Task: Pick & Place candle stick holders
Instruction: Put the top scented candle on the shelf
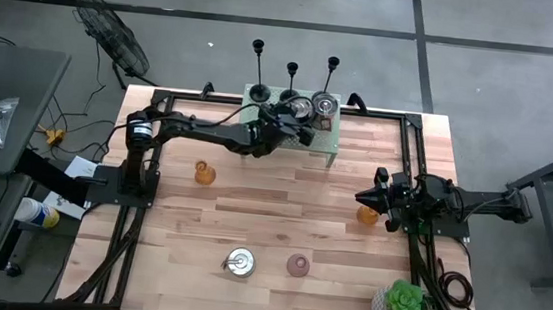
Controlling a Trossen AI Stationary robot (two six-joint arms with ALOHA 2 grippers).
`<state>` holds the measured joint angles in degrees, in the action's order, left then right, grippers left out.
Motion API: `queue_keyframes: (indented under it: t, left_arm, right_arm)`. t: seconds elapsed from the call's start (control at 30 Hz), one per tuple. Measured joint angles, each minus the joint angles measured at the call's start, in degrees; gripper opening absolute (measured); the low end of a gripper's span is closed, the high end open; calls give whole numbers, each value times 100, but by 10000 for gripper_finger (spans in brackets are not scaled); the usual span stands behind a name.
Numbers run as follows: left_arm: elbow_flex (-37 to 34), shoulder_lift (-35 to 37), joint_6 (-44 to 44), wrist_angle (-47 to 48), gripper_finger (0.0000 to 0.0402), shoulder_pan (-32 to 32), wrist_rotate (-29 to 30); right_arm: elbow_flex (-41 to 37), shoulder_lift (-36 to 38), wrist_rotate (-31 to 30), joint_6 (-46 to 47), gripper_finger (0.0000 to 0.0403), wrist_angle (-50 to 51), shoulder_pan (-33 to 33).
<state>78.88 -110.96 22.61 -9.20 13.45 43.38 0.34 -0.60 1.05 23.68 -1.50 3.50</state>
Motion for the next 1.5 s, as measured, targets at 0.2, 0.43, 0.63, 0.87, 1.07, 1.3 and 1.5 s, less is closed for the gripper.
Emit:
queue_keyframes:
  t: [0.2,0.43,0.63,0.87,1.07,1.3,1.5]
  left_arm:
    - [464,-24,-88,633,372,2,-47]
    - [790,-22,-124,1031,372,2,203]
    - [856,-15,-97,1214,372,4,194]
    - [856,-15,525,1668,372,2,259]
    - [856,-11,664,1767,372,9,328]
    - [856,-8,569,1802,372,3,125]
    - [862,0,553,1800,372,4,-441]
  right_arm:
    - [0,0,1,0,44,0,1]
    - [0,0,-1,0,44,0,1]
    - [0,1,-1,0,44,0,1]
    - [0,0,-1,0,44,0,-1]
    - [0,0,-1,0,44,0,-1]
    - [0,0,1,0,44,0,-1]
    - [0,2,-1,0,44,0,0]
